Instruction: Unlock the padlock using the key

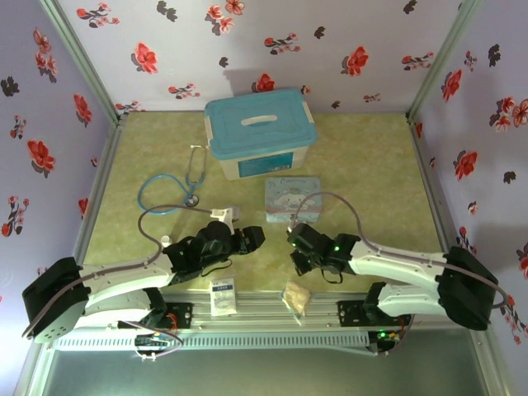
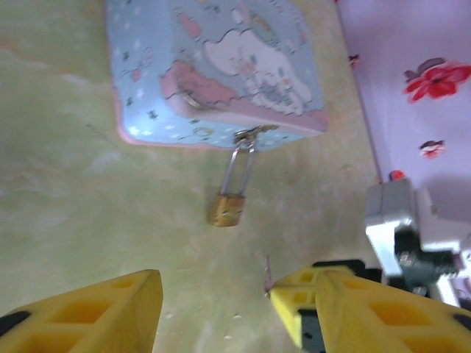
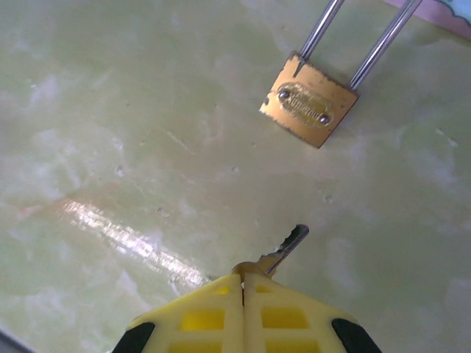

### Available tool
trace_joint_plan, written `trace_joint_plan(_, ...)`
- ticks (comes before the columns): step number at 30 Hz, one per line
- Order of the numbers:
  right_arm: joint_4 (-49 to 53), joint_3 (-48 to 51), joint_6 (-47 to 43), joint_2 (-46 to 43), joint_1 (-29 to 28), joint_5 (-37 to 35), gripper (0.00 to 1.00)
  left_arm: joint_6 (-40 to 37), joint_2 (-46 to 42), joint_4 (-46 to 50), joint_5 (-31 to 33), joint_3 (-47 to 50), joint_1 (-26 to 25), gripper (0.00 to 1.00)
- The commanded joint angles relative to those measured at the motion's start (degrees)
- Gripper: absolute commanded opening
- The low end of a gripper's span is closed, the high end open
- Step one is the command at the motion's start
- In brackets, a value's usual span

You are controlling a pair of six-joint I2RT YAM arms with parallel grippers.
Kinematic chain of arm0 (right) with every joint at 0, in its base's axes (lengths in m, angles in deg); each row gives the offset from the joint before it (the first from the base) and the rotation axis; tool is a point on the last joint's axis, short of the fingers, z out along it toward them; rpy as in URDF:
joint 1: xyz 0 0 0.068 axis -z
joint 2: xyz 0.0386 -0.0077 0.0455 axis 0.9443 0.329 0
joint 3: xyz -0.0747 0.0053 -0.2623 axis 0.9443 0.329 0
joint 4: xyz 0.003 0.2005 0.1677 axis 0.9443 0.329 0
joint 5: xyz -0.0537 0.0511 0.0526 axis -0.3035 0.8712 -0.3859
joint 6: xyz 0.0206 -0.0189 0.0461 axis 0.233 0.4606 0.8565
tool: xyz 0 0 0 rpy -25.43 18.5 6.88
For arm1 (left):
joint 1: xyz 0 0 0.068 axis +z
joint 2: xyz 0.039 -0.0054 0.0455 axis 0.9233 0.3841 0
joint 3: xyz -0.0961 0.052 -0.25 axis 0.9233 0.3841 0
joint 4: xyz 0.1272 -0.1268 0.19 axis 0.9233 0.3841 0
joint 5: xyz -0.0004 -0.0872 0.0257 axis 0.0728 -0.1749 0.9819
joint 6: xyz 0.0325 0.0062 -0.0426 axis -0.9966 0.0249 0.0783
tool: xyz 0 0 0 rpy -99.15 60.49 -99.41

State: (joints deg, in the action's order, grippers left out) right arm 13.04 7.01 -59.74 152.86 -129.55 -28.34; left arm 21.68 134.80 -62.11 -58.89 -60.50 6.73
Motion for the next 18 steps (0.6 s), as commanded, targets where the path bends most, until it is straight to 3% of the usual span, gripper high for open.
trace_joint_plan(1, 2.25, -2.47, 0.52, 4.21, 0.76, -1.07, 0.0, -1.75, 0.57, 3.07, 1.78, 0.07, 0.31, 0.58)
trace_joint_plan(8, 5.5, -4.87, 2.88, 10.09, 1.72, -0.24, 0.01, -2.16, 0.24, 2.28, 1.46, 0.66, 0.31, 0.61)
trace_joint_plan(12, 9.35, -5.53, 4.79, 10.7, 1.81, -1.75, 0.07, -2.4, 0.23, 2.54, 1.13, 0.65, 0.35, 0.62)
trace_joint_plan(15, 12.55, -5.68, 6.37, 9.99, 1.82, -2.65, 0.17, -2.79, 0.04, 2.54, 0.95, 0.67, 0.33, 0.64)
trace_joint_plan(18, 15.48, -5.9, 8.73, 7.44, 1.89, -3.86, 0.35, -2.92, -0.24, 2.62, 0.95, 0.74, 0.31, 0.69)
